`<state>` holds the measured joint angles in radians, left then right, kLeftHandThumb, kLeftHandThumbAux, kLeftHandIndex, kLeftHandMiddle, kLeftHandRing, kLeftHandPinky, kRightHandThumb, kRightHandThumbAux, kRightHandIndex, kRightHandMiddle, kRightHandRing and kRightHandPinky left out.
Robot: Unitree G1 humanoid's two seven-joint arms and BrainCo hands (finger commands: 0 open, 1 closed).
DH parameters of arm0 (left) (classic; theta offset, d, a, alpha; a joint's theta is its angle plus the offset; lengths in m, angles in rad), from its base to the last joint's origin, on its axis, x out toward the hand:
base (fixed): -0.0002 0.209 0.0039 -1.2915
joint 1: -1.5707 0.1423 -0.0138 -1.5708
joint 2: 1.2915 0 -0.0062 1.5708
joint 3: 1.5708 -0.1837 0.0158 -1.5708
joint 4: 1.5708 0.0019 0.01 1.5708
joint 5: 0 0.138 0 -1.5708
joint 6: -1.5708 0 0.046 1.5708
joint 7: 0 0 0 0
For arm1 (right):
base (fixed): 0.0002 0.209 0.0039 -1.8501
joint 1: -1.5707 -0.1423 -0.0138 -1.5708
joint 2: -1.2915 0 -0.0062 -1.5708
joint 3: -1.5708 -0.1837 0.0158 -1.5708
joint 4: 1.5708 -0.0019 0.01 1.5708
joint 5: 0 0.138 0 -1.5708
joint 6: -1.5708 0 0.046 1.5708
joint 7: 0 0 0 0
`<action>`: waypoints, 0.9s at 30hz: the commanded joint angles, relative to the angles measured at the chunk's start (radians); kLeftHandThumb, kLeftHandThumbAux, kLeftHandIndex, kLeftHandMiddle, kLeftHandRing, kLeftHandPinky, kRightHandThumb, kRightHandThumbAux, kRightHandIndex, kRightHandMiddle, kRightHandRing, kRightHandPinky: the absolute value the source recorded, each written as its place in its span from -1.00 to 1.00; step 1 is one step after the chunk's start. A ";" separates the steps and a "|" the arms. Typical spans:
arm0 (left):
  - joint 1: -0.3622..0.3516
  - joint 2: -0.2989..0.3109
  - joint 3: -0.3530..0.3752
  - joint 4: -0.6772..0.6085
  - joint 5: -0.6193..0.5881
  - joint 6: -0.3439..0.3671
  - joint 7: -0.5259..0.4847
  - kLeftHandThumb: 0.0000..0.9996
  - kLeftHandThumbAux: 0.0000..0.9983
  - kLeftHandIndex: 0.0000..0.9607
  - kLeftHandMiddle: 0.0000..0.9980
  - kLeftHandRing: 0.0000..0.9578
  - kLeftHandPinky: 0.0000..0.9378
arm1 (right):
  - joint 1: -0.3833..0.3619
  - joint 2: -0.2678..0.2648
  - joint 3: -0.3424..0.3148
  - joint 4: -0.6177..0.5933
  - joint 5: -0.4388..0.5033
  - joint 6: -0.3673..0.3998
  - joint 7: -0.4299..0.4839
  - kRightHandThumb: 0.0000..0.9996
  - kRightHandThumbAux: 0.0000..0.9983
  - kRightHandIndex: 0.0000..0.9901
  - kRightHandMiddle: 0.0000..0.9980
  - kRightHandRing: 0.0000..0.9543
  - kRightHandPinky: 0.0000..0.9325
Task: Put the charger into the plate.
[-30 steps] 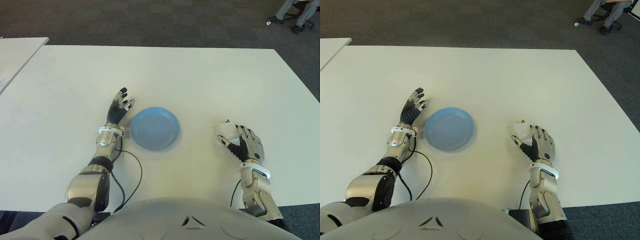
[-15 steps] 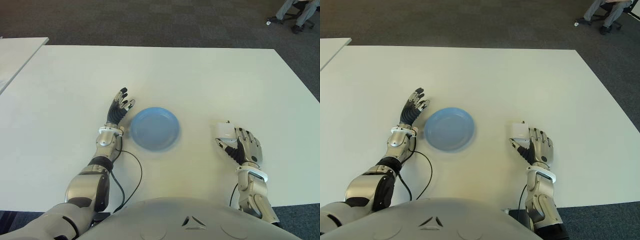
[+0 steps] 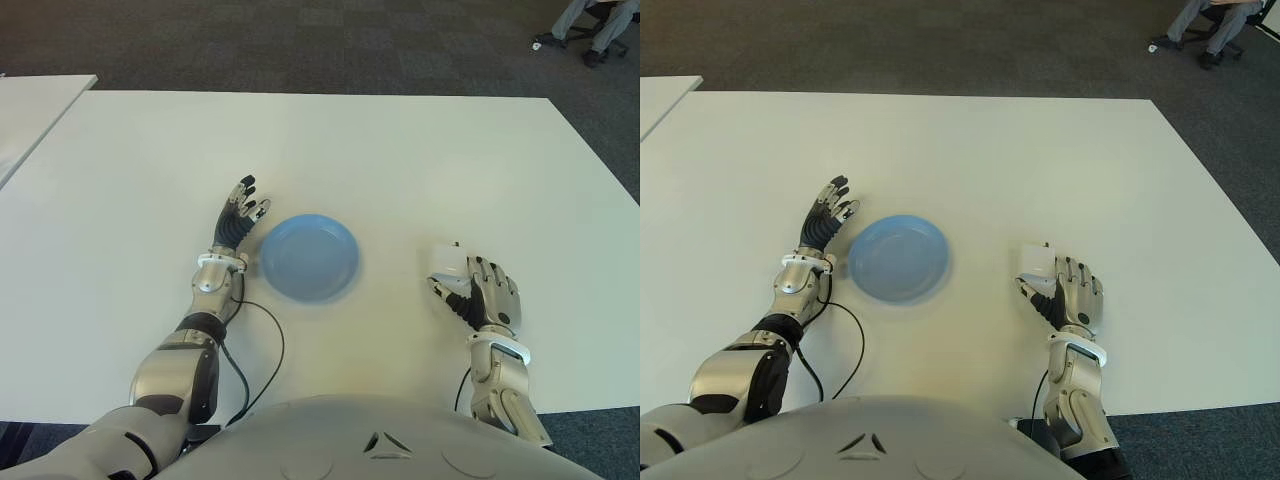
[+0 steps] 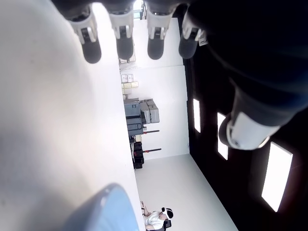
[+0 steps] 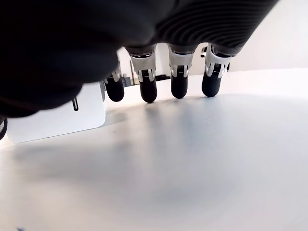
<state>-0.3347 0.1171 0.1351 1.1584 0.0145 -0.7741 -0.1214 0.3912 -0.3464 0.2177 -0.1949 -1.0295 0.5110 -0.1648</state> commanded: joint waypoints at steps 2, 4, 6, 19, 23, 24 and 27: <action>0.085 -0.011 -0.008 0.060 0.003 0.052 -0.018 -0.73 0.16 -1.00 -0.90 -0.87 -0.76 | -0.004 0.030 0.018 0.020 -0.025 0.023 -0.014 -0.57 -0.61 -1.00 -1.00 -0.89 -0.60; 0.085 -0.011 -0.008 0.060 0.002 0.051 -0.019 -0.73 0.16 -1.00 -0.91 -0.87 -0.76 | -0.010 0.038 0.020 0.032 -0.034 0.028 -0.032 -0.57 -0.59 -1.00 -0.99 -0.85 -0.55; 0.085 -0.011 -0.008 0.059 0.002 0.050 -0.020 -0.73 0.16 -1.00 -0.91 -0.87 -0.76 | -0.013 0.043 0.021 0.040 -0.041 0.031 -0.043 -0.57 -0.58 -1.00 -0.98 -0.83 -0.51; 0.087 -0.010 -0.011 0.056 0.007 0.056 -0.011 -0.76 0.17 -1.00 -0.92 -0.89 -0.78 | -0.087 0.120 0.050 0.157 -0.116 0.150 -0.121 -0.57 -0.57 -1.00 -0.97 -0.83 -0.57; 0.089 -0.011 -0.012 0.055 0.009 0.053 -0.007 -0.76 0.18 -1.00 -0.92 -0.89 -0.79 | -0.097 0.128 0.053 0.166 -0.120 0.176 -0.116 -0.57 -0.56 -1.00 -0.98 -0.85 -0.60; 0.090 -0.011 -0.012 0.055 0.009 0.053 -0.007 -0.76 0.18 -1.00 -0.92 -0.89 -0.79 | -0.099 0.129 0.054 0.167 -0.120 0.181 -0.114 -0.57 -0.56 -1.00 -0.98 -0.86 -0.61; 0.090 -0.012 -0.012 0.054 0.009 0.052 -0.007 -0.77 0.18 -1.00 -0.92 -0.89 -0.79 | -0.114 0.139 0.061 0.184 -0.121 0.198 -0.112 -0.56 -0.55 -1.00 -0.99 -0.87 -0.62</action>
<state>-0.3331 0.1195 0.1347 1.1577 0.0155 -0.7753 -0.1267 0.2873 -0.2293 0.2596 -0.0518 -1.1543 0.6928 -0.2917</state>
